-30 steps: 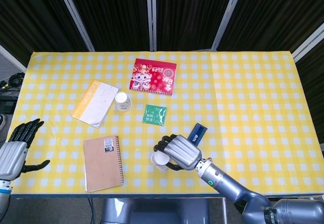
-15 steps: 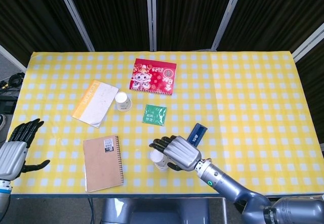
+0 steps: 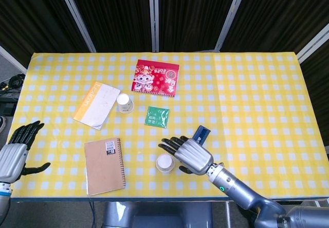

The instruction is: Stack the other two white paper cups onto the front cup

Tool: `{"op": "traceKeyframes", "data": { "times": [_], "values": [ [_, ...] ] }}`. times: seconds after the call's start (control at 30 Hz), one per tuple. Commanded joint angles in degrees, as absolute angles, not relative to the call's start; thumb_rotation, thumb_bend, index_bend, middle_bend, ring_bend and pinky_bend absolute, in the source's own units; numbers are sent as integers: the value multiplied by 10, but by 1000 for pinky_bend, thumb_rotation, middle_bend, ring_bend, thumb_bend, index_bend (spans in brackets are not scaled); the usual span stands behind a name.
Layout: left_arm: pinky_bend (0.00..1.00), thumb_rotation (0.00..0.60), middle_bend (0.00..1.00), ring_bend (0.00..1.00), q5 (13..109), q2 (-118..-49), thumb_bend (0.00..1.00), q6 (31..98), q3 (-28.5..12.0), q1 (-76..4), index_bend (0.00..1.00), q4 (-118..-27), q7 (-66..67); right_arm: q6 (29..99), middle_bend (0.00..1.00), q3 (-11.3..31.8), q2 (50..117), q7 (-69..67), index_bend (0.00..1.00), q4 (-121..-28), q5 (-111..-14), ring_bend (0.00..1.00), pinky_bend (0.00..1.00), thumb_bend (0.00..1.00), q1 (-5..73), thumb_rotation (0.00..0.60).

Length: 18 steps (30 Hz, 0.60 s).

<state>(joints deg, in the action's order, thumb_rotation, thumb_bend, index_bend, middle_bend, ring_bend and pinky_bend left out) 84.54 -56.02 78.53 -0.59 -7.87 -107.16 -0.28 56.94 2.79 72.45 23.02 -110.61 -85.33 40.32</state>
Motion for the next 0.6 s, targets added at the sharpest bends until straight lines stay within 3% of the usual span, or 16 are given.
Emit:
{"op": "traceKeyframes", "data": {
  "times": [0.03, 0.17, 0.37, 0.6],
  "values": [
    [0, 600, 0, 0, 843, -561, 0, 785, -8, -80, 0, -1069, -5, 649, 41, -5, 679, 210, 100, -1085, -924, 43, 27, 6, 352, 600],
    [0, 600, 0, 0, 840, -566, 0, 781, -13, -85, 0, -1061, 1, 738, 0, -35, 648, 155, 6, -1024, -973, 0, 0, 0, 296, 600],
    [0, 600, 0, 0, 821, -590, 0, 761, -43, -117, 0, -1032, 12, 809, 0, -60, 636, 64, 0, -945, -961, 0, 0, 0, 224, 600],
    [0, 600, 0, 0, 822, -641, 0, 684, -92, -208, 0, -938, -16, 876, 0, -56, 665, -18, 0, -871, -968, 0, 0, 0, 174, 600]
  ]
}}
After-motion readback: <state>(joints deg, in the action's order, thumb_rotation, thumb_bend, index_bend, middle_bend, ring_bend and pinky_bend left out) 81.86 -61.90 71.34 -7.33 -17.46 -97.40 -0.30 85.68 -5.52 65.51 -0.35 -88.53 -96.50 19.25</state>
